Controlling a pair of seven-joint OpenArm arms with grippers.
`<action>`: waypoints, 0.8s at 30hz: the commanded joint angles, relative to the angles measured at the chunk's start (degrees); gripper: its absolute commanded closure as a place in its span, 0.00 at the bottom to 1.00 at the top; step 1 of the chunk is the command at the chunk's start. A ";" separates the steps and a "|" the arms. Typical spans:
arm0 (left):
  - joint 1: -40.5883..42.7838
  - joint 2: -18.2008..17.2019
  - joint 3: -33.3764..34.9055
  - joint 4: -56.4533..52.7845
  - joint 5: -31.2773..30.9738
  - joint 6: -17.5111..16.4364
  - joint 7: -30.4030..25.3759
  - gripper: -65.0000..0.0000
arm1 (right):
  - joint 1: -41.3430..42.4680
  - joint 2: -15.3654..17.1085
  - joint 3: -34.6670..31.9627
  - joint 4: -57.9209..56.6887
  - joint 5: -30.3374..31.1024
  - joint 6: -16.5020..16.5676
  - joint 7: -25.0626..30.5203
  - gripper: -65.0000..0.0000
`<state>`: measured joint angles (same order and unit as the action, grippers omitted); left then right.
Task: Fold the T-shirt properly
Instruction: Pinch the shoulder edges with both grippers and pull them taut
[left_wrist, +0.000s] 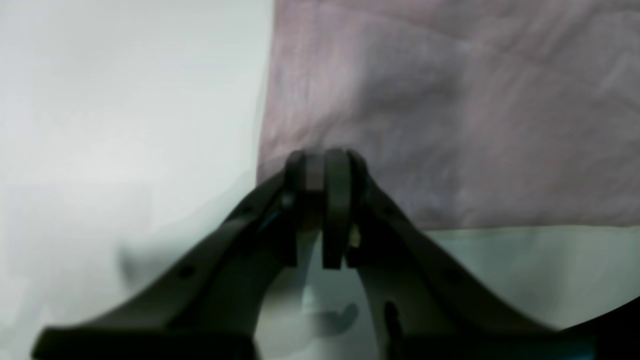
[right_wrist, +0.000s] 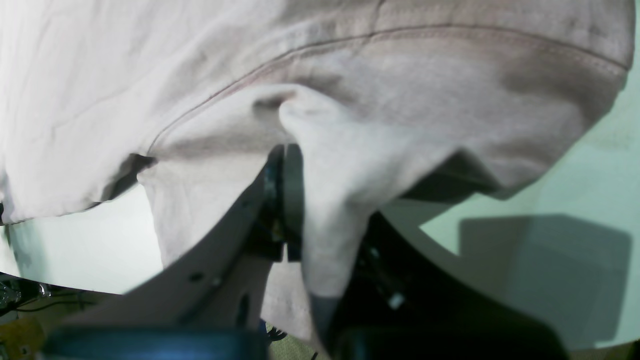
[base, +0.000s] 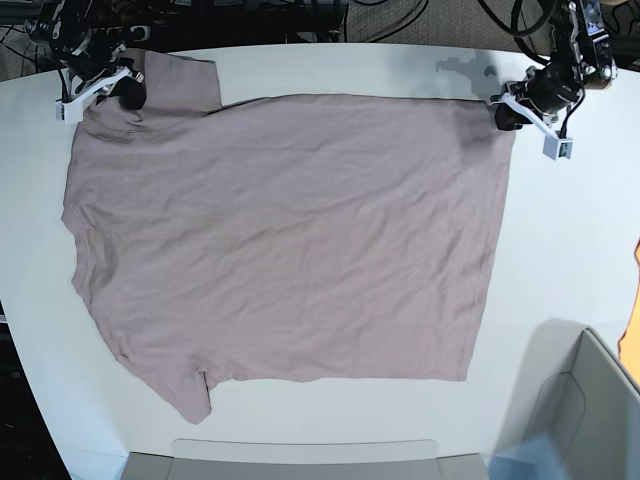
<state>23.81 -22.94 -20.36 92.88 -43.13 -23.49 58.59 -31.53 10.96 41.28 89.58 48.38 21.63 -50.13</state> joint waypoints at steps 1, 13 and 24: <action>-1.44 -1.11 -0.52 0.17 0.63 0.32 -0.17 0.87 | -0.52 0.42 0.09 0.05 -2.80 -0.84 -2.13 1.00; -1.97 -1.63 -0.17 5.80 0.72 0.32 1.59 0.87 | -0.43 0.51 0.00 0.05 -2.80 -0.84 -2.13 1.00; -2.23 -2.86 0.01 0.97 0.72 7.18 1.41 0.82 | 0.28 0.60 0.00 0.13 -2.89 -0.84 -2.13 1.00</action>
<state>21.56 -24.80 -20.08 93.17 -42.02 -16.12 60.23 -30.81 11.07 41.21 89.58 48.12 21.65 -50.59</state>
